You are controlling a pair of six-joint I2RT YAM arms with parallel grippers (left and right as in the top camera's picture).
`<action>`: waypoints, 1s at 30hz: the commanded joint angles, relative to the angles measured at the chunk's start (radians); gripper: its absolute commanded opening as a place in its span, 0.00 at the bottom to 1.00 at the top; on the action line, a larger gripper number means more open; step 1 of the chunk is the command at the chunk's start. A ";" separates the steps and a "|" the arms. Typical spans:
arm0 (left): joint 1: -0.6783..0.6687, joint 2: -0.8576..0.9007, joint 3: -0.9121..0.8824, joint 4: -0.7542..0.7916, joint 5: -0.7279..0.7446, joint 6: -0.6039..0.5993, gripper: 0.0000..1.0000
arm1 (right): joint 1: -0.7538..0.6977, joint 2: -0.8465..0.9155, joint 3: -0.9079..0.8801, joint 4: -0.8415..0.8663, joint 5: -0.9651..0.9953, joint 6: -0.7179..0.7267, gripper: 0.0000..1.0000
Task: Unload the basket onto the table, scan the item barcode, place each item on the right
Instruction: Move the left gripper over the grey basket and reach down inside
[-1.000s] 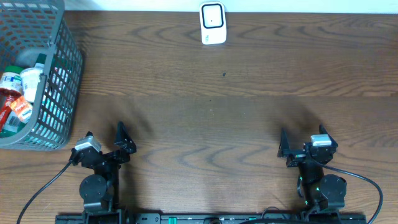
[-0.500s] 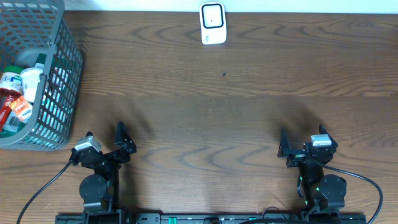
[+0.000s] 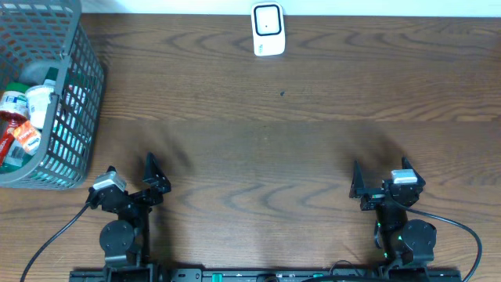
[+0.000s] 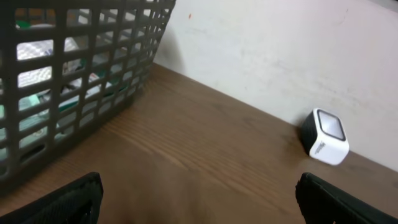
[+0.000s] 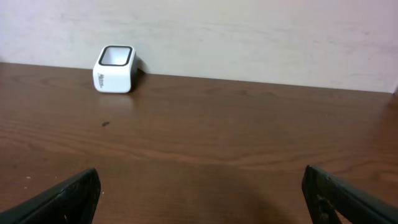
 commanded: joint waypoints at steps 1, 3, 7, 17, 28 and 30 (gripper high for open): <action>0.004 0.019 0.149 -0.096 -0.011 -0.003 0.98 | -0.008 0.002 -0.001 -0.006 -0.001 -0.008 0.99; 0.004 0.077 0.272 -0.198 -0.011 0.004 0.98 | -0.008 0.002 -0.001 -0.006 -0.002 -0.008 0.99; 0.004 0.211 0.464 -0.317 -0.003 0.004 0.98 | -0.008 0.002 -0.001 -0.006 -0.002 -0.008 0.99; 0.004 0.785 1.313 -0.937 0.040 0.055 0.98 | -0.008 0.002 -0.001 -0.006 -0.002 -0.008 0.99; 0.005 1.123 1.700 -1.226 -0.030 0.138 0.98 | -0.008 0.002 -0.001 -0.006 -0.001 -0.008 0.99; 0.009 1.137 1.700 -1.211 -0.068 0.121 0.98 | -0.008 0.002 -0.001 -0.006 -0.002 -0.008 0.99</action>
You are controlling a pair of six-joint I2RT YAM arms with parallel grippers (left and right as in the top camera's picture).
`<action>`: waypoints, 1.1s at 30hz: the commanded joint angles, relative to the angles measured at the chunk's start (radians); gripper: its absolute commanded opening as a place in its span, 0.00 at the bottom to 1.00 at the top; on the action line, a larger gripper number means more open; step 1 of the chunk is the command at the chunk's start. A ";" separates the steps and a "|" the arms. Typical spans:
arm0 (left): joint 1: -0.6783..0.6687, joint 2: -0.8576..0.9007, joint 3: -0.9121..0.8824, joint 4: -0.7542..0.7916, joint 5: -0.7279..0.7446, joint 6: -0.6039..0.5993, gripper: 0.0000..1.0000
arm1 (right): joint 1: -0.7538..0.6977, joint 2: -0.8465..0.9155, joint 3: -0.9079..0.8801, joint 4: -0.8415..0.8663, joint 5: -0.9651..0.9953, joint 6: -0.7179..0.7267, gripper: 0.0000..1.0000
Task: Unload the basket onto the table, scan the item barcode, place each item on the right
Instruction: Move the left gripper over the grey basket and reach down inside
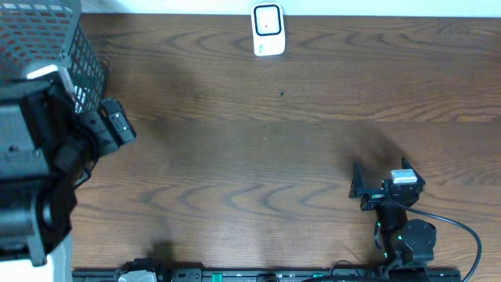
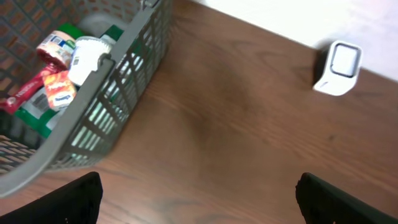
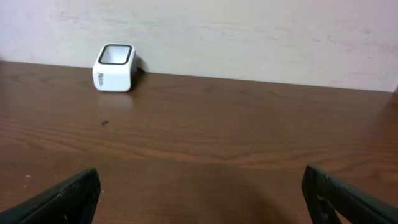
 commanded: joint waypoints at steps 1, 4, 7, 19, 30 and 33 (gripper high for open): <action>0.014 0.011 0.018 0.017 -0.072 0.003 0.98 | -0.008 -0.003 -0.001 -0.006 -0.001 -0.008 0.99; 0.048 0.032 0.018 0.042 -0.072 -0.020 0.98 | -0.008 -0.003 -0.001 -0.006 -0.001 -0.008 0.99; 0.113 0.074 0.018 0.077 -0.072 -0.035 0.98 | -0.008 -0.003 -0.001 -0.006 -0.001 -0.008 0.99; 0.364 0.186 0.018 0.283 -0.072 -0.060 0.98 | -0.008 -0.003 -0.001 -0.006 -0.001 -0.008 0.99; 0.499 0.255 0.017 0.366 -0.051 -0.017 0.98 | -0.008 -0.003 -0.001 -0.006 -0.001 -0.008 0.99; 0.557 0.335 0.028 0.435 0.147 0.058 0.98 | -0.008 -0.003 -0.001 -0.006 -0.001 -0.008 0.99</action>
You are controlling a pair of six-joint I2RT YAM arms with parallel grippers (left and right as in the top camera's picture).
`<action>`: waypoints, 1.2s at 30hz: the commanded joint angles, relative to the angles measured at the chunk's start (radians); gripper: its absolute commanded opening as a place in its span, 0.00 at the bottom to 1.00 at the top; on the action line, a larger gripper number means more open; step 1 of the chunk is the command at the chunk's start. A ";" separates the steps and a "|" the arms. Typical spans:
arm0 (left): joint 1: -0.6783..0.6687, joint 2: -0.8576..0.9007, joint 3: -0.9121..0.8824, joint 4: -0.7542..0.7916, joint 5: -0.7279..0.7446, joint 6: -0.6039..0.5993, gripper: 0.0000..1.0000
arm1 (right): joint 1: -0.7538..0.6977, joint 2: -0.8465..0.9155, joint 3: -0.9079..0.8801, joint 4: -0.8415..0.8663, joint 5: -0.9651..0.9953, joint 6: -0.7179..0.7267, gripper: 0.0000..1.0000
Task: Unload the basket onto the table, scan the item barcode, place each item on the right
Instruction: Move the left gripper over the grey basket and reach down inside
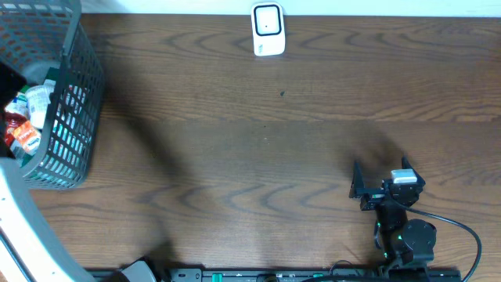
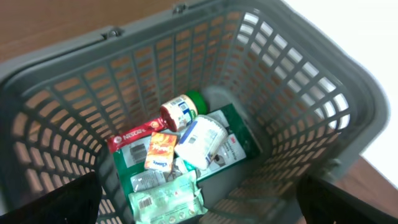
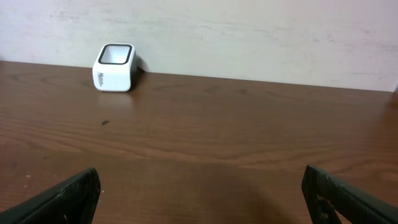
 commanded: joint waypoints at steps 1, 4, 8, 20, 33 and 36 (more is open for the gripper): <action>0.072 0.105 0.054 0.044 0.245 0.073 0.99 | -0.008 -0.003 -0.001 -0.006 -0.001 -0.008 0.99; 0.120 0.193 0.175 0.020 0.415 0.072 0.99 | -0.008 -0.003 -0.001 -0.006 -0.001 -0.008 0.99; 0.149 0.376 0.501 -0.125 0.460 0.073 0.99 | -0.008 -0.003 -0.001 -0.006 -0.001 -0.008 0.99; 0.148 0.676 0.742 -0.381 0.291 0.306 0.99 | -0.008 -0.003 -0.001 -0.006 -0.001 -0.008 0.99; 0.077 0.869 0.742 -0.414 0.218 0.304 0.99 | -0.008 -0.003 -0.001 -0.006 -0.001 -0.008 0.99; 0.056 0.901 0.742 -0.410 0.196 0.306 0.99 | -0.008 -0.003 -0.001 -0.006 -0.001 -0.008 0.99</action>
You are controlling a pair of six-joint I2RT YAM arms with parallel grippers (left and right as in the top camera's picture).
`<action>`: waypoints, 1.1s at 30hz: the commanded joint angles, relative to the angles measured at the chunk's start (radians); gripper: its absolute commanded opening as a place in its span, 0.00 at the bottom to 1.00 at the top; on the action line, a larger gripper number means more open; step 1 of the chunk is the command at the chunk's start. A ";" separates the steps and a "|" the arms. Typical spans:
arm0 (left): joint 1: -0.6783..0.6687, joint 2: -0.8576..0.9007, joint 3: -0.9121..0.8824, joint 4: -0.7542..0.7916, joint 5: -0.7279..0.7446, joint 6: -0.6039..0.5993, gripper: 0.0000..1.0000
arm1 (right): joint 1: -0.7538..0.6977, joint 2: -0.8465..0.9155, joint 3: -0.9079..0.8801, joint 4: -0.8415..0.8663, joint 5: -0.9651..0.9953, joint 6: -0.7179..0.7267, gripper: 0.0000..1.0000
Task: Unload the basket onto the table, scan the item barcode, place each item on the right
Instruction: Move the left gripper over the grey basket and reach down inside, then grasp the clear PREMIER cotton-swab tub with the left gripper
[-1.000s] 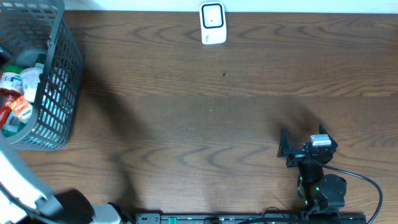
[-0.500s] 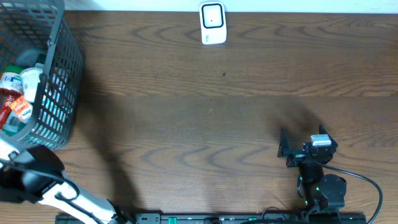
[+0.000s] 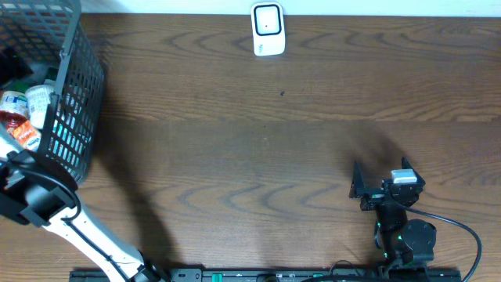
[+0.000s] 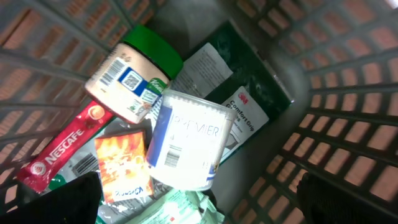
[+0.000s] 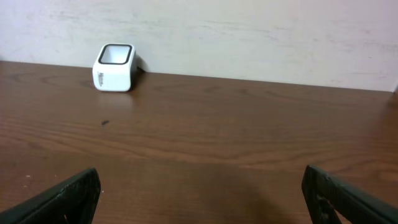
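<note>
My left gripper is open low inside the grey basket, right above its goods. A white tub with a barcode label lies just beyond the fingers. Beside it are a green-lidded jar, a red Nescafe stick, an orange packet, a dark green 3M pack and a pale green pouch. The white scanner stands at the table's far edge. My right gripper is open and holds nothing, low over the wood at the near right.
The basket fills the far left corner of the table, and my left arm reaches up into it from the near left. The scanner stands against a pale wall behind the table.
My left gripper has gone from high above the basket to down inside it, close over the white tub and jar. It stays open. The right arm has not moved.
Both grippers first rested open at the near edge of the table. The left one then stood raised beside the basket, then above its mouth looking down at the goods, and now sits deep inside it. The right gripper stayed put throughout.
</note>
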 commanded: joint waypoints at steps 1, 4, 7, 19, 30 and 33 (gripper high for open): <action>-0.025 0.048 0.009 0.001 -0.061 0.022 0.99 | -0.008 -0.003 -0.001 -0.006 -0.001 -0.008 0.99; -0.026 0.084 0.003 -0.002 -0.067 0.021 0.99 | -0.008 -0.003 -0.001 -0.006 -0.001 -0.008 0.99; -0.026 0.123 0.002 0.008 -0.083 0.021 0.99 | -0.008 -0.003 -0.001 -0.006 -0.001 -0.008 0.99; -0.027 0.219 -0.016 0.012 -0.082 0.021 0.98 | -0.008 -0.003 -0.001 -0.006 -0.001 -0.008 0.99; -0.050 0.219 -0.057 0.012 -0.086 0.020 0.82 | -0.008 -0.003 -0.001 -0.006 -0.001 -0.008 0.99; -0.054 0.219 -0.057 0.013 -0.086 0.020 0.80 | -0.008 -0.003 -0.001 -0.006 -0.001 -0.008 0.99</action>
